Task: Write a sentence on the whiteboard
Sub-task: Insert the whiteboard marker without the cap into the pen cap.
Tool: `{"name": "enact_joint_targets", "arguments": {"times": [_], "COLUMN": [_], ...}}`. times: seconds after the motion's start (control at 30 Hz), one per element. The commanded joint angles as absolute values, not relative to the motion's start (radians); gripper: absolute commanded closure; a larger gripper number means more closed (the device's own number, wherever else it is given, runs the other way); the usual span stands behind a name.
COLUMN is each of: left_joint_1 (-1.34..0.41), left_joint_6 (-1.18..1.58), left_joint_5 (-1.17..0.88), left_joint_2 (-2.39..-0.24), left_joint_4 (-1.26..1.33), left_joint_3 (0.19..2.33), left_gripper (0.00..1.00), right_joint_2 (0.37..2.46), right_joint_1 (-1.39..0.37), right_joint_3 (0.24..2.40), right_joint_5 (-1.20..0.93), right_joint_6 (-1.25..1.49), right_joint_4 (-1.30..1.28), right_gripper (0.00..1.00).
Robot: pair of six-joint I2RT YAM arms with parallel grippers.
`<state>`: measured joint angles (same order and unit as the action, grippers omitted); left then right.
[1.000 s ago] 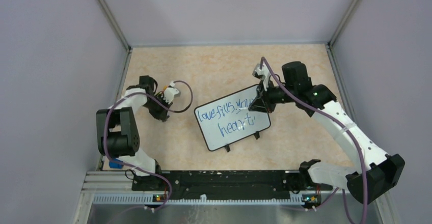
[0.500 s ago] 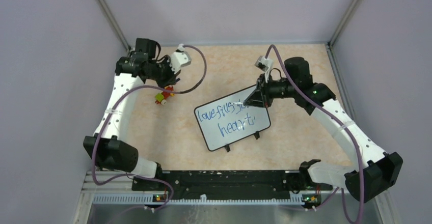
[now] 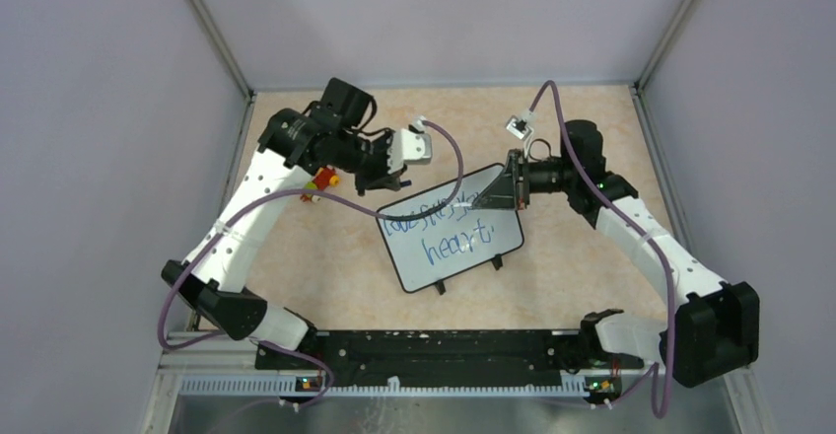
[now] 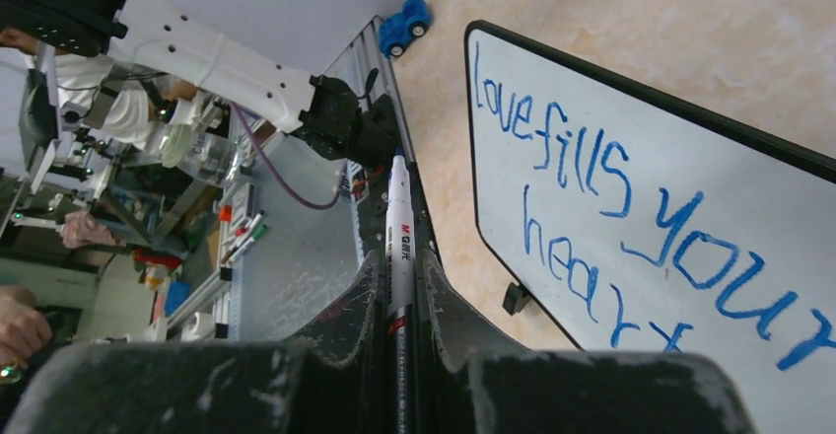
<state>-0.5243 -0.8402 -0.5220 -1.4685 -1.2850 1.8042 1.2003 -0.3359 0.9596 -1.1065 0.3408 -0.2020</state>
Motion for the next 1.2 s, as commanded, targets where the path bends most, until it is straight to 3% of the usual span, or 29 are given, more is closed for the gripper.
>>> {"name": "enact_joint_targets", "arguments": {"times": [0.0,0.5,1.17], "left_joint_1": [-0.591,-0.753,-0.809], "left_joint_6": [-0.841,-0.702,-0.62], "left_joint_5": [-0.544,-0.39,-0.348], "left_joint_2": [-1.463,-1.492,-1.521], "left_joint_4": [-1.299,-1.216,-1.196], "left_joint_3": [1.746,1.642,1.67], "left_gripper": [1.0,1.0,1.0], "right_joint_2": [1.183,1.186,1.202], "right_joint_1": [-0.33,-0.334,-0.357], "right_joint_3": [0.926,0.799,0.799], "right_joint_5": [-1.201,-1.23,-1.212], "right_joint_6": [0.429,0.592,0.487], "right_joint_4": [-0.031,0.207,0.124], "right_gripper": [1.0,1.0,1.0]}}
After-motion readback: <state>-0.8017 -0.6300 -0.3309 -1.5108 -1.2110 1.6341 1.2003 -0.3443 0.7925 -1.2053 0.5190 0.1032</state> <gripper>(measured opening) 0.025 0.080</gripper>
